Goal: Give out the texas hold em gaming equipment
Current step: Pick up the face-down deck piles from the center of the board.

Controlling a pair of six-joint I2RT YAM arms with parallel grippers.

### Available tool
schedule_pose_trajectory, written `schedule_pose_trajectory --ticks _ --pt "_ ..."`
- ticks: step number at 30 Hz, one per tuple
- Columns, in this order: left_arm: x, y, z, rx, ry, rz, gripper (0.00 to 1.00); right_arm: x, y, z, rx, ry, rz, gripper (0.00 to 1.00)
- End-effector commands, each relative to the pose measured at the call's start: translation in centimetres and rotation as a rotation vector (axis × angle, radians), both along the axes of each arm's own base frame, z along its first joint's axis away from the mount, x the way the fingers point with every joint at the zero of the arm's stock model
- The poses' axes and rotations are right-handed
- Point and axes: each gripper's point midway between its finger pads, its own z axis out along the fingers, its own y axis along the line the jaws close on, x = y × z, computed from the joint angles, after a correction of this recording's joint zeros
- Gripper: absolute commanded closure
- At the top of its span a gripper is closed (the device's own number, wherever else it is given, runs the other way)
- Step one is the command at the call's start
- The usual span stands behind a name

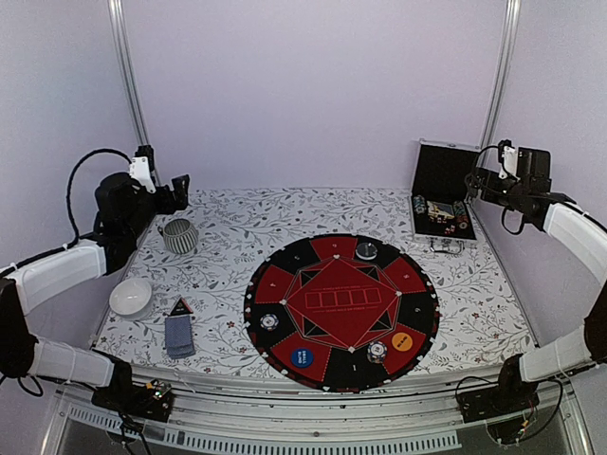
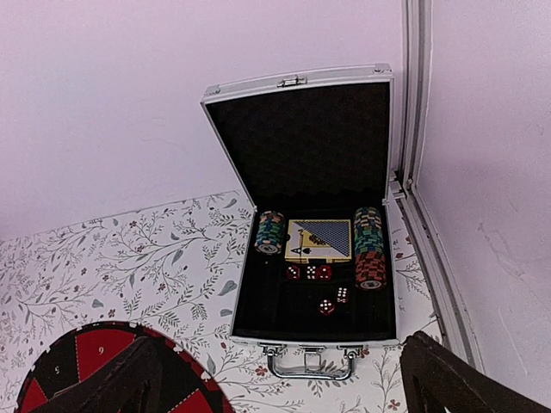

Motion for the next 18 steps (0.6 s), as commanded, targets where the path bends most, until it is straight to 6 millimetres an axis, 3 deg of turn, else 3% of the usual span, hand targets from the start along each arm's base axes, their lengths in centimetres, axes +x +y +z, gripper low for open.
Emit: schedule_pose_trajectory --ticks 1,9,18 --pt "-0.4 0.2 2.1 -0.010 -0.015 -0.006 0.02 0.0 -0.8 2.6 -0.022 -0.096 -0.028 0.01" --pt "-0.9 1.0 0.9 0.005 -0.009 0.028 0.02 0.6 -0.9 2.6 -0.018 -0.089 -0.041 0.01" --pt "-0.9 0.2 0.9 0.044 -0.005 -0.018 0.02 2.0 -1.3 2.9 -0.037 -0.070 -0.054 0.01"
